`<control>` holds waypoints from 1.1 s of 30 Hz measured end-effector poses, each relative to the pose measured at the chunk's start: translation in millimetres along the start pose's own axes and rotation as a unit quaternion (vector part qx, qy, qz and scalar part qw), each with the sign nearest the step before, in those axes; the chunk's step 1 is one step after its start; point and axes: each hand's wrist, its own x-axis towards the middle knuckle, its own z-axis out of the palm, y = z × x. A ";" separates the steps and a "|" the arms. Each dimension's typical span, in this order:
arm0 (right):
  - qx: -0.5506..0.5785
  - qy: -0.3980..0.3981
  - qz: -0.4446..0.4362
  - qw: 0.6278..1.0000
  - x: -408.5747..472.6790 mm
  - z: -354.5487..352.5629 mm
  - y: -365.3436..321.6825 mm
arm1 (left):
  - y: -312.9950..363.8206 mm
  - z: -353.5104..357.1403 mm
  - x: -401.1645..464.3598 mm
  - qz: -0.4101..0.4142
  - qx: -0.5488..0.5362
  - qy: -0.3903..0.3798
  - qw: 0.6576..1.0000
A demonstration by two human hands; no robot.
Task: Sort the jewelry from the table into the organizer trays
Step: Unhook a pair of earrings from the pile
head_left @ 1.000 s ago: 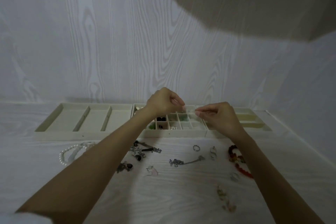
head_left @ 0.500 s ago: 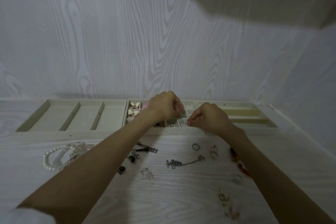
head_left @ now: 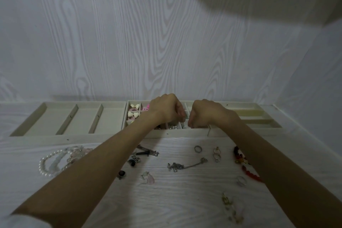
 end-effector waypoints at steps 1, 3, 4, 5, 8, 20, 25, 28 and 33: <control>0.005 -0.007 -0.005 1.000 -0.9 -1.3 1.4 | 0.1 -0.1 0.0 0.002 0.001 0.001 1.000; 0.026 -0.007 -0.012 1.000 -6.1 -5.8 5.3 | 0.1 -0.7 -0.2 0.005 0.000 0.002 1.000; 0.035 -0.001 -0.014 0.999 -9.6 -8.2 7.9 | 0.3 -1.1 -0.1 0.007 -0.002 0.004 1.000; 0.042 0.008 -0.018 0.999 -12.6 -10.1 11.2 | 0.8 -1.6 0.2 0.011 -0.005 0.005 1.000; 0.051 0.017 -0.030 0.998 -19.7 -13.0 21.9 | 5.8 -1.0 2.1 0.024 0.005 0.000 1.000; 0.052 0.061 -0.124 0.989 -33.7 3.9 35.0 | -3.7 -15.2 0.1 0.071 0.030 -0.080 0.994; -0.043 0.100 -0.147 0.983 -37.3 18.6 33.4 | -3.2 -15.2 -8.9 0.159 0.182 -0.128 0.962; -0.071 0.094 -0.140 0.983 -38.8 19.5 30.1 | 2.0 -9.7 -7.4 0.175 0.235 -0.144 0.945; -0.102 0.078 -0.132 0.983 -41.4 18.4 25.1 | -0.6 -3.4 -5.1 0.176 0.271 -0.135 0.937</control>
